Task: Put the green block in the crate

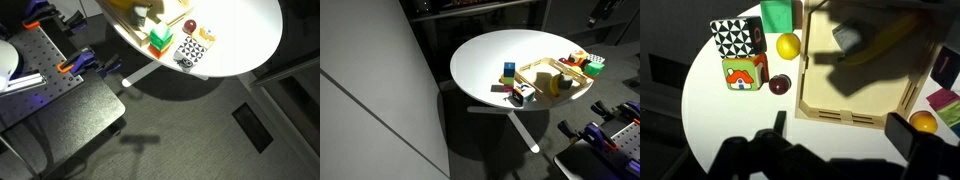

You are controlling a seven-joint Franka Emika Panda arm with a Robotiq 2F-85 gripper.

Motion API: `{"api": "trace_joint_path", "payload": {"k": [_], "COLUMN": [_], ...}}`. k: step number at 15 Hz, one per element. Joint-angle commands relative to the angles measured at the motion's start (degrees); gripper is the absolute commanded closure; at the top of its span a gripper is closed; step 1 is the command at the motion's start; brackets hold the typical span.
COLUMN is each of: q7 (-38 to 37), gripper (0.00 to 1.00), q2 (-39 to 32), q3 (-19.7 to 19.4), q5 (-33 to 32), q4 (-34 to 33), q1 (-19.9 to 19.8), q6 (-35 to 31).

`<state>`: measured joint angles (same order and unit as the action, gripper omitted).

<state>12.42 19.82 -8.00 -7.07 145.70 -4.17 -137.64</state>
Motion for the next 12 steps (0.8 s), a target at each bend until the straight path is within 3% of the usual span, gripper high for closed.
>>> {"api": "trace_joint_path", "payload": {"k": [1, 12], "q7": [0.10, -1.38], "gripper": [0.00, 0.00], "q2": [0.01, -5.00], "q3": [0.32, 0.98], "q5": [0.17, -1.02], "q4": [-0.07, -2.01], "q1": [-0.30, -0.78], "q6": [0.13, 0.77]}}
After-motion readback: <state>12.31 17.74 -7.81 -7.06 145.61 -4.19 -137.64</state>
